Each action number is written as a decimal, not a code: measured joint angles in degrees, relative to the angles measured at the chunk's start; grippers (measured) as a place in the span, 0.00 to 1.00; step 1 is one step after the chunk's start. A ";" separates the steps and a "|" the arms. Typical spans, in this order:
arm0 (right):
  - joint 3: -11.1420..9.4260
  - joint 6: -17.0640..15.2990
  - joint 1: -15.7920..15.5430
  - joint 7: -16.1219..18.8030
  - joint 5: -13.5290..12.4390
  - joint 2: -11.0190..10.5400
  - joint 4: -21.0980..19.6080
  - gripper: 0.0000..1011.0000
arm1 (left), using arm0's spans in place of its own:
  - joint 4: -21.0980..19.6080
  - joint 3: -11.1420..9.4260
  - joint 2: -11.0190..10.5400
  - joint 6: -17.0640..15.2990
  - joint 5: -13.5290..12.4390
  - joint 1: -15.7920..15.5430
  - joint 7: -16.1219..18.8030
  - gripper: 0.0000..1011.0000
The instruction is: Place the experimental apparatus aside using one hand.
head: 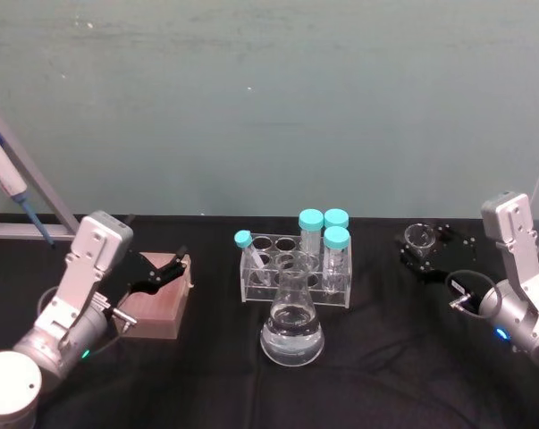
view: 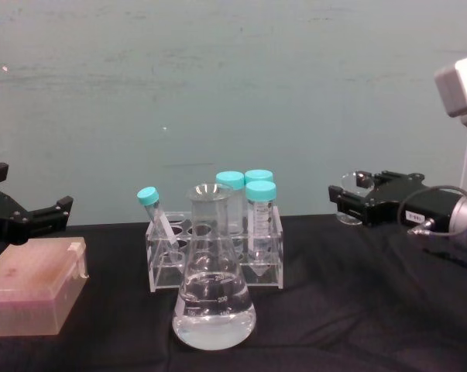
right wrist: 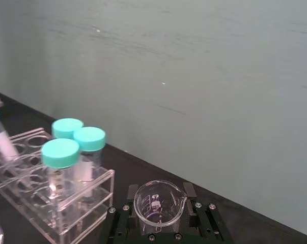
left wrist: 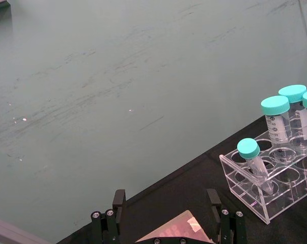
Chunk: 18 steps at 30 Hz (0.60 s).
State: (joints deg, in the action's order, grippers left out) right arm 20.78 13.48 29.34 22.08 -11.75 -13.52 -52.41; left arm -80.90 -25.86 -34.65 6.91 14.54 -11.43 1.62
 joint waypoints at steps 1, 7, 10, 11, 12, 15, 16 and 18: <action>-0.28 -0.34 -0.01 -1.08 0.49 0.32 0.01 0.52 | 0.00 0.00 0.00 0.00 0.00 0.00 0.00 0.99; -1.22 -0.98 0.33 -4.39 2.17 1.46 0.89 0.52 | 0.00 0.00 0.00 0.00 0.00 0.00 0.00 0.99; -2.05 -1.00 0.89 -6.79 3.23 2.31 2.12 0.52 | 0.00 0.00 0.00 0.00 0.00 0.00 0.00 0.99; -2.21 -0.99 1.04 -7.21 3.44 2.47 2.41 0.52 | 0.00 0.00 0.00 0.00 0.00 0.00 0.00 0.99; -2.35 -0.97 1.15 -7.56 3.61 2.60 2.62 0.52 | 0.00 0.00 0.00 0.00 0.00 0.00 0.00 0.99; -3.01 -0.92 1.74 -9.24 4.44 3.17 3.64 0.52 | 0.00 0.00 0.00 0.00 0.00 0.00 0.00 0.99; -3.33 -0.92 2.01 -10.04 4.85 3.45 4.16 0.52 | 0.00 0.00 0.00 0.00 0.00 0.00 0.00 0.99; -3.55 -0.92 2.28 -10.58 5.23 3.67 4.65 0.52 | 0.00 0.00 0.00 0.00 0.00 0.00 0.00 0.99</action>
State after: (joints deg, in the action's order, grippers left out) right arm 17.23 12.56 31.62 11.50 -6.51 -9.85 -47.75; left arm -80.90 -25.86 -34.64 6.90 14.55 -11.43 1.62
